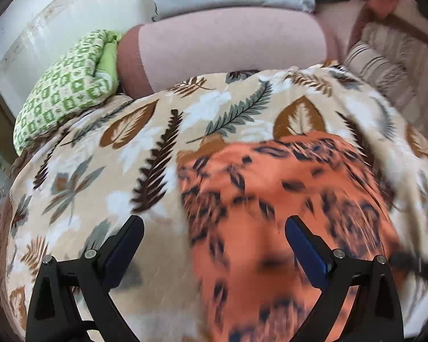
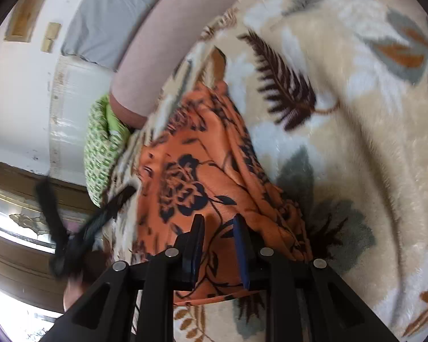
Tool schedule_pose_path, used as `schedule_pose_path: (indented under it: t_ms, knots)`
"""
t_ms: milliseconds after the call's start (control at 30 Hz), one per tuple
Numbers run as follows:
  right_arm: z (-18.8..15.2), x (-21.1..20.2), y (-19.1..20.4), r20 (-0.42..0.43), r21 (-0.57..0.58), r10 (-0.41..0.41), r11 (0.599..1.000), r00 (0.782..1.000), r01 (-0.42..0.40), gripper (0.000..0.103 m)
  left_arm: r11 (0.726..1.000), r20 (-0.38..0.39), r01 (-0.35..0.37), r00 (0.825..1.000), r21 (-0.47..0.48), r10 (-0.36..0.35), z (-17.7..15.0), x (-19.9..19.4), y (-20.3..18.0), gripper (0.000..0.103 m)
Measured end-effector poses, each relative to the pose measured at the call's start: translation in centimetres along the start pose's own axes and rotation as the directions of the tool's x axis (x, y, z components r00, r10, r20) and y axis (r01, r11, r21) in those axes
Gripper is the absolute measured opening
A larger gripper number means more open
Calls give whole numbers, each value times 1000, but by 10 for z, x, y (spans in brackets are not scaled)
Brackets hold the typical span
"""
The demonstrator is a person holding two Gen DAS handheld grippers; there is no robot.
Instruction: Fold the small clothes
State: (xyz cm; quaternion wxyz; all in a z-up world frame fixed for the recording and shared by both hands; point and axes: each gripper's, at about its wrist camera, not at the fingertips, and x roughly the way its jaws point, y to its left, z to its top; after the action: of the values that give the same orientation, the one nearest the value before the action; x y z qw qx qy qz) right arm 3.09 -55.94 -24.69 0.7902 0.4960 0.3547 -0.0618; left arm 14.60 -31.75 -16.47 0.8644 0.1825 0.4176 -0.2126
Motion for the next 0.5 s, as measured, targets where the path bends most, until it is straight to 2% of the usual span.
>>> schedule_pose_path:
  t_ms: [133,200,300,400,500]
  knots:
    - [5,-15,28,95,-98,62,994,994,-53,26,997,22,73,997,-40,-72,-40,-21,19,99]
    - [10,-11,37,117,-107,63,993,991,-51,26,998,19,49,999,-40,-48,-55,-13,20,99]
    - [17,10,45,87,-98,36,995,996,-27,26,999,3,30,1000,-15,-30,-65,7,12,99]
    - [22,31,49,66,-100,-3,995,998,9,26,999,57,45,997,-12,-44,-69,15,7,103]
    - [30,53,41,42,-65,-66,996,997,69,25,993,69,107,992,-42,-104,-72,30,9,103]
